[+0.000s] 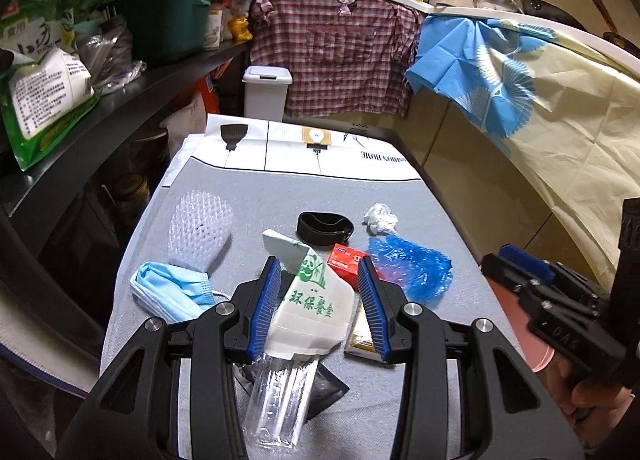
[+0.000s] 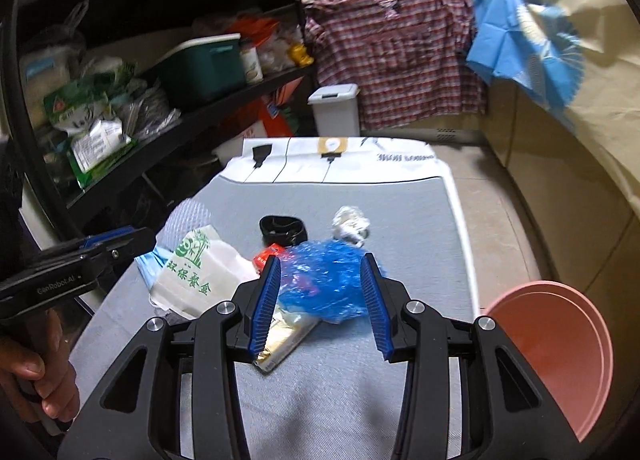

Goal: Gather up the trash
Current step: 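Grasp the white green-printed paper bag with the left tool while the right tool grasps the blue plastic bag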

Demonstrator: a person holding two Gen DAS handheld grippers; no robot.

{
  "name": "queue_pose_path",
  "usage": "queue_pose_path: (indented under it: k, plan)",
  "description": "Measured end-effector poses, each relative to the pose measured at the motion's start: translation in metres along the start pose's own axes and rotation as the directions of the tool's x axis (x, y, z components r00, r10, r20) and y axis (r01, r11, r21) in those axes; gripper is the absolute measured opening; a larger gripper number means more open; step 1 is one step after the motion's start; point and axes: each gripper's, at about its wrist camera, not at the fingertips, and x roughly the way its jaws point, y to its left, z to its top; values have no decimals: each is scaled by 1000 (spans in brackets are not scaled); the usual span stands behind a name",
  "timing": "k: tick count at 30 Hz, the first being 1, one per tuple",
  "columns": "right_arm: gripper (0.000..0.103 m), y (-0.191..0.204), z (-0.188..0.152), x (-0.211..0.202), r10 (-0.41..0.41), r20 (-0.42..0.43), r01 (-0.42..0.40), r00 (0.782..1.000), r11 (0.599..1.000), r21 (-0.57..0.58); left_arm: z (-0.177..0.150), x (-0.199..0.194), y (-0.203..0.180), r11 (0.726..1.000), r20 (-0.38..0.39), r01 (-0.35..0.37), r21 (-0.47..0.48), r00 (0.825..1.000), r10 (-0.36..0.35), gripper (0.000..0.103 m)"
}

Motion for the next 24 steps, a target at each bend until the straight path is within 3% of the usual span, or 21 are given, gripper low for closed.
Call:
queue_pose_path:
  k: [15, 19, 21, 24]
  plan:
    - [43, 11, -8, 50, 18, -97, -25, 995, 997, -72, -1, 40, 11, 1000, -65, -4, -24, 998, 2, 39]
    - [43, 14, -11, 59, -7, -118, -5, 993, 995, -101, -2, 48, 11, 1000, -87, -10, -20, 996, 8, 32]
    - [42, 14, -13, 61, -14, -129, 0, 992, 994, -110, -3, 51, 11, 1000, -97, -13, -16, 995, 12, 30]
    - [30, 15, -15, 62, -14, -138, -3, 990, 992, -126, -6, 53, 10, 1000, -108, -13, -8, 994, 12, 24]
